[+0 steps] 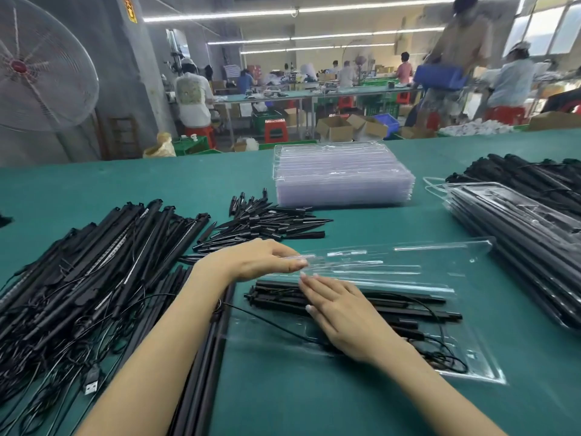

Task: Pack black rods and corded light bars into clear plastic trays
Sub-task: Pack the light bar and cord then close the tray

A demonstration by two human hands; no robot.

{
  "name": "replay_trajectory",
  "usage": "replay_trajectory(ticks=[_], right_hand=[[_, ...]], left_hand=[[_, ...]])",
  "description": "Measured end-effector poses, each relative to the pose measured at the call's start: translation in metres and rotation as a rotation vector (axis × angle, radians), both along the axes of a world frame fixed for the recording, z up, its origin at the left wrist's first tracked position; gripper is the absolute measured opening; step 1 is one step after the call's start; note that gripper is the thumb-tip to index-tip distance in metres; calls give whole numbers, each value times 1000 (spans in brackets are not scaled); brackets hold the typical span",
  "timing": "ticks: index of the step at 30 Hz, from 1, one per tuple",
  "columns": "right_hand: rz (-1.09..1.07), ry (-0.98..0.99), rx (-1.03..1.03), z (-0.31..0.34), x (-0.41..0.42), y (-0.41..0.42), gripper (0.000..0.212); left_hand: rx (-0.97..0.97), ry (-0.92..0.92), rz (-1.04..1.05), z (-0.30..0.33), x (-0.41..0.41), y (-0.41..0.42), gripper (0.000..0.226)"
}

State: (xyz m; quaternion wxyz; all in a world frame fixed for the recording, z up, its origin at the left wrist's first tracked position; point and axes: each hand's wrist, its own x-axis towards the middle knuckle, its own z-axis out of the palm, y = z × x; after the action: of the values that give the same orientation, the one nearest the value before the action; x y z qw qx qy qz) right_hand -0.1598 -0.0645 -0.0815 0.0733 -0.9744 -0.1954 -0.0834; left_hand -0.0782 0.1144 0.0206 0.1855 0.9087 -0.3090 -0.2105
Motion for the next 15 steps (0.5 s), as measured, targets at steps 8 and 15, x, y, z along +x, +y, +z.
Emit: replay_trajectory(ticks=[8, 15], right_hand=[[-69, -24, -59, -8, 2, 11, 50], [-101, -15, 104, -12, -2, 14, 42]], left_hand=[[-6, 4, 19, -5, 0, 4, 62], [-7, -2, 16, -6, 0, 3, 70]])
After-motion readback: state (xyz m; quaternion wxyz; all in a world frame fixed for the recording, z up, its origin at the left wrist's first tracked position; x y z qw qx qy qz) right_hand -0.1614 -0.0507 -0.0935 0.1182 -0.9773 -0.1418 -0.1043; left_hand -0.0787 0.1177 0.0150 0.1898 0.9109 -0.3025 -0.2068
